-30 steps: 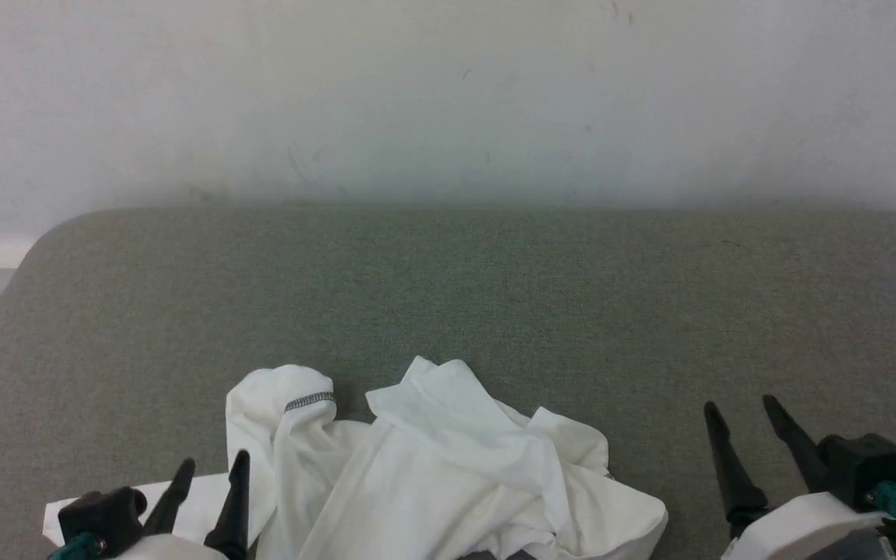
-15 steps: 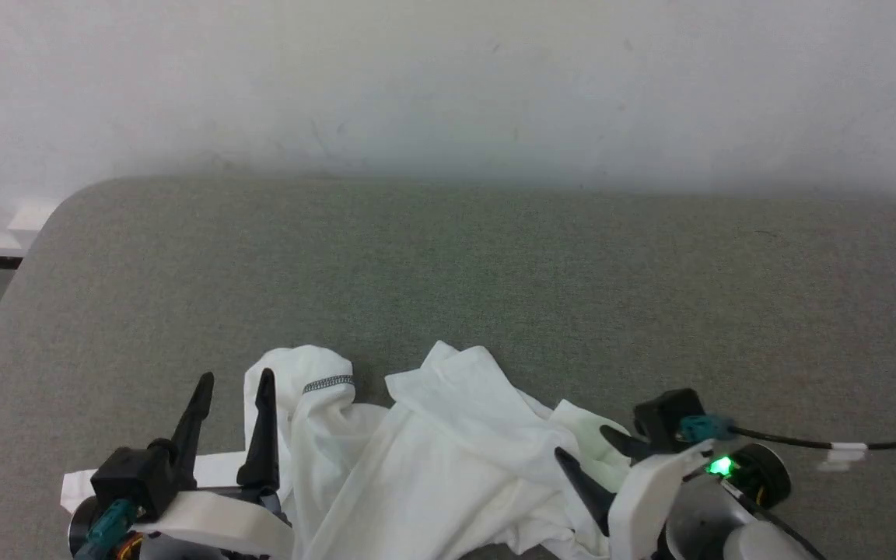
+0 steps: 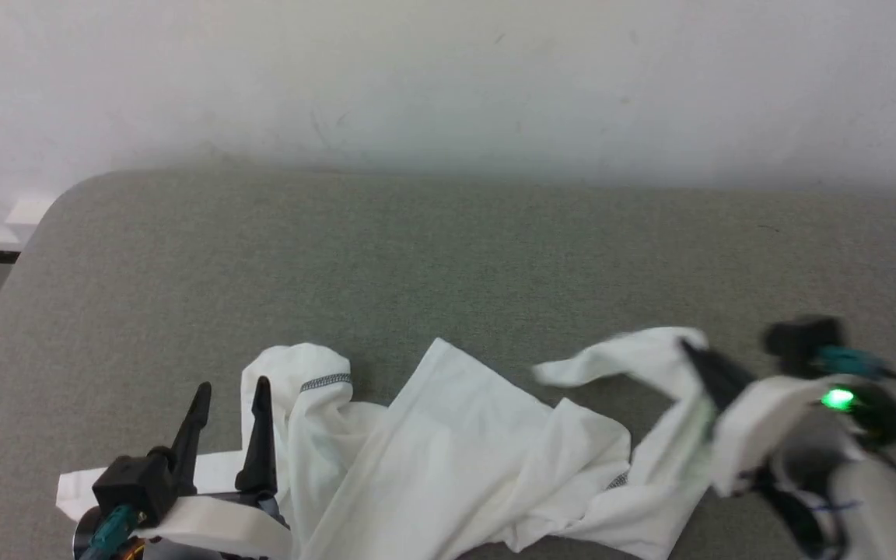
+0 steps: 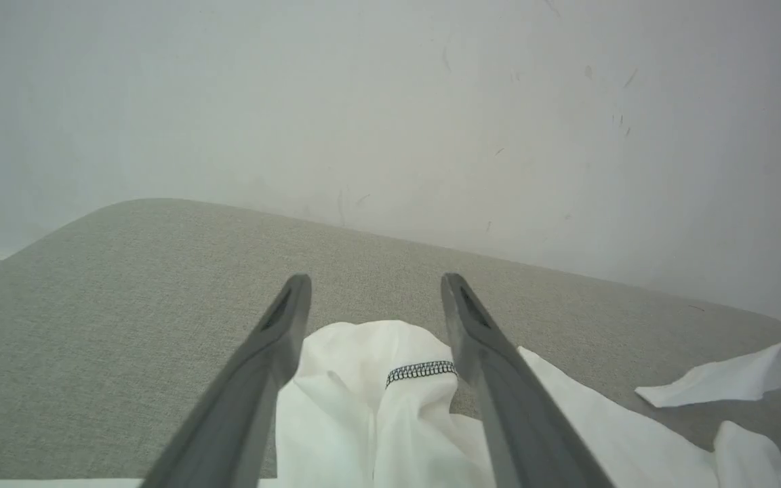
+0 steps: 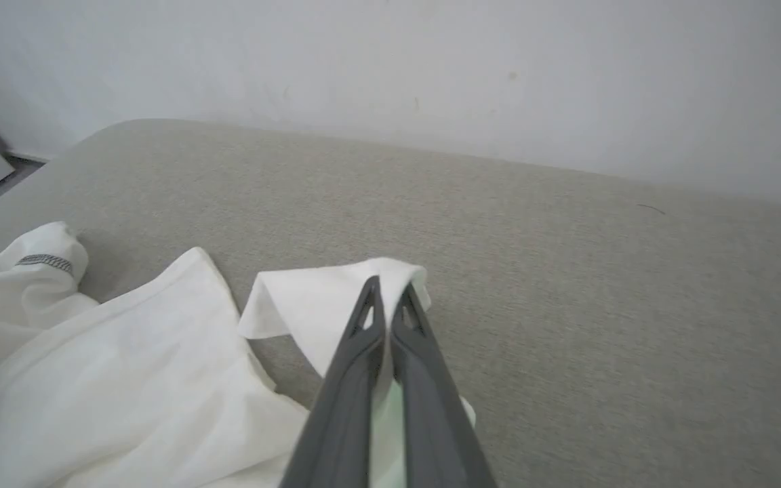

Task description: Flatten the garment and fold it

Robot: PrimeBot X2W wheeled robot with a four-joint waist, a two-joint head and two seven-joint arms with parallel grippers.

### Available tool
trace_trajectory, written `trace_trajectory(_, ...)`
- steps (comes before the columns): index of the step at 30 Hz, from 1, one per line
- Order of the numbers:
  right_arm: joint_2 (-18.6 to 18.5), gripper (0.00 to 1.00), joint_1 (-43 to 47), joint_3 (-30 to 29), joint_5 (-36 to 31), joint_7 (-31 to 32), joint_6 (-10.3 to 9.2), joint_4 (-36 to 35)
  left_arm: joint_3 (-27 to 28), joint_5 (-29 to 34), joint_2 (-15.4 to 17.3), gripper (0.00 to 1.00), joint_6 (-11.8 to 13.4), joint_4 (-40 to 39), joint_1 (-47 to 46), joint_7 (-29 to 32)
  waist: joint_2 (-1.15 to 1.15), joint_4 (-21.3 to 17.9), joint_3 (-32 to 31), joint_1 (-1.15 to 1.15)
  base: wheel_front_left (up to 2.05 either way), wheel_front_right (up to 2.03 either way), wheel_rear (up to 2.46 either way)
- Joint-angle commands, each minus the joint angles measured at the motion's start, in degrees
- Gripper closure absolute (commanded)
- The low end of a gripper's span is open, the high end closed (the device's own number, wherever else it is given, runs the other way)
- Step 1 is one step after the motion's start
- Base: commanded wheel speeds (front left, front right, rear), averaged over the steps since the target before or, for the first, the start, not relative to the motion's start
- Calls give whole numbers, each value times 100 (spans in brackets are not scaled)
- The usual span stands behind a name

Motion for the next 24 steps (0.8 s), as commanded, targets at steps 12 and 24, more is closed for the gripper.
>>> trace_trajectory(12,471,100,1735,-3787,-840,-38,-6,-825,442,383,-328,0,-307,142,99,-27,0,-476,26,-1,0,0,0)
trace_trajectory(24,607,0,969,-4296,-1131,-850,-6,-875,549,616,-453,0,-485,338,-18,-27,0,-200,108,-1,0,0,0)
